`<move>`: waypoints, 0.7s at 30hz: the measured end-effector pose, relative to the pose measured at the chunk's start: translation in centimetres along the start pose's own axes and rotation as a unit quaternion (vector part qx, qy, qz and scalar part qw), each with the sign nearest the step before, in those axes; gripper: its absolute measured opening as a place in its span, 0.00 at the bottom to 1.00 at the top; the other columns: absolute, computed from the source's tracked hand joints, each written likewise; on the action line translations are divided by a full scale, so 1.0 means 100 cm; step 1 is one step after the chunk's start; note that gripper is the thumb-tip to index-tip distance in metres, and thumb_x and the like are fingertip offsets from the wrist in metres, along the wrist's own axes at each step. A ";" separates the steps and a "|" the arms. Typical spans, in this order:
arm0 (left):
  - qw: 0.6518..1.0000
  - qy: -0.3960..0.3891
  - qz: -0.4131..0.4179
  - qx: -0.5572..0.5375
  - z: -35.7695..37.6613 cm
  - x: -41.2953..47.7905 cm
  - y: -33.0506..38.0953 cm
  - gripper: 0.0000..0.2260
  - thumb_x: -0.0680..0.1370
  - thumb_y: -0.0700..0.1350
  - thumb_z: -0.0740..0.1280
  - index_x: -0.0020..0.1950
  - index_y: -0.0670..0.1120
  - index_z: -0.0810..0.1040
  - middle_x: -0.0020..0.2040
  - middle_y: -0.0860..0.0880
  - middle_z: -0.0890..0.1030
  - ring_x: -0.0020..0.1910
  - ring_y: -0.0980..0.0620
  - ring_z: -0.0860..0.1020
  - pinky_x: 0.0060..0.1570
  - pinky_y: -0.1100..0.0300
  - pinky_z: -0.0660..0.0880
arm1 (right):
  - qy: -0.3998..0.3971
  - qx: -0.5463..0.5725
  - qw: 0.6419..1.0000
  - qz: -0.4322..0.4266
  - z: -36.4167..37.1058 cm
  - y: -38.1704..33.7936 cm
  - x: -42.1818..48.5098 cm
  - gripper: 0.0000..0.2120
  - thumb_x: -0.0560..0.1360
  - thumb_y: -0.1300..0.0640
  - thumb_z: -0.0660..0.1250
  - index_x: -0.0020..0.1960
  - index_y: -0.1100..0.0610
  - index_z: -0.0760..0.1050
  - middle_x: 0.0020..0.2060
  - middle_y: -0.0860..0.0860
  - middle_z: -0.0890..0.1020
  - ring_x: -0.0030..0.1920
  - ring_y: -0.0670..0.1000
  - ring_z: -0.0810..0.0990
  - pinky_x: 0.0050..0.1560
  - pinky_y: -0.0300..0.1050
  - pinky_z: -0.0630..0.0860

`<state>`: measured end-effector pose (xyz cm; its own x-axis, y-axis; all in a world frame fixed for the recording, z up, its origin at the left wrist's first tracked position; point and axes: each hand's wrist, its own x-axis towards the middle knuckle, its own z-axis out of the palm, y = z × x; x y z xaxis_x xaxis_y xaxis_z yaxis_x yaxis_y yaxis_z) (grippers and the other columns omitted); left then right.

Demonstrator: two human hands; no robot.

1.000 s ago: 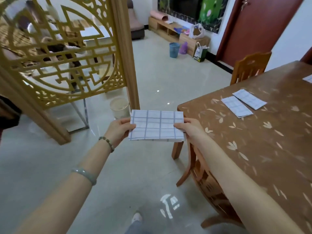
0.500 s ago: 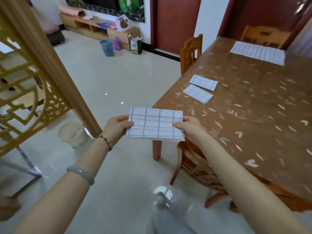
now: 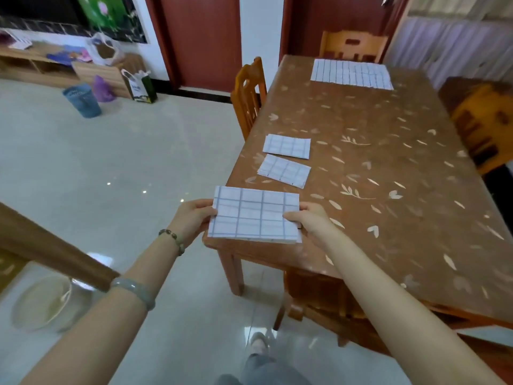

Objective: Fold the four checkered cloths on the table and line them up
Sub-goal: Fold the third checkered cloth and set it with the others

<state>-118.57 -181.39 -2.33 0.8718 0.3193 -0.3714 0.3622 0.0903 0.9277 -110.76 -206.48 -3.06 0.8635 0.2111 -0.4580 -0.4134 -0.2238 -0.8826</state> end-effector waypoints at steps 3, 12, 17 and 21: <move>0.999 -0.025 -0.010 0.017 0.007 0.031 0.002 0.09 0.74 0.32 0.65 0.52 0.39 0.80 0.47 0.41 0.83 0.46 0.45 0.82 0.50 0.54 0.79 | 0.024 0.013 0.999 0.026 -0.005 0.001 0.021 0.07 0.70 0.68 0.69 0.45 0.58 0.80 0.48 0.57 0.84 0.49 0.58 0.83 0.55 0.59 0.79; 0.988 -0.100 -0.056 0.103 0.018 0.114 0.008 0.03 0.76 0.36 0.67 0.48 0.40 0.79 0.46 0.44 0.82 0.41 0.50 0.81 0.31 0.65 0.77 | 0.108 0.081 0.989 0.064 -0.001 0.000 0.065 0.10 0.71 0.69 0.66 0.51 0.61 0.80 0.47 0.58 0.84 0.47 0.59 0.84 0.47 0.55 0.82; 0.978 -0.134 -0.079 0.139 0.020 0.164 0.010 0.03 0.75 0.37 0.69 0.46 0.38 0.78 0.41 0.44 0.81 0.37 0.52 0.81 0.29 0.66 0.77 | 0.177 0.111 0.973 0.095 0.012 0.011 0.093 0.12 0.67 0.66 0.69 0.49 0.56 0.79 0.49 0.58 0.84 0.49 0.60 0.83 0.54 0.63 0.78; 0.968 -0.155 -0.095 0.171 0.030 0.202 0.008 0.04 0.75 0.36 0.70 0.41 0.39 0.76 0.37 0.44 0.80 0.31 0.54 0.79 0.26 0.67 0.76 | 0.244 0.086 0.962 0.093 0.015 0.014 0.124 0.10 0.66 0.66 0.71 0.45 0.56 0.78 0.49 0.59 0.83 0.51 0.60 0.82 0.56 0.58 0.78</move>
<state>-99.70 -177.66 -9.23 0.8168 0.0235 -0.5765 0.5672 -0.2159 0.7948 -101.09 -202.73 -10.11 0.7853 -0.2976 -0.5429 -0.5796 -0.0450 -0.8137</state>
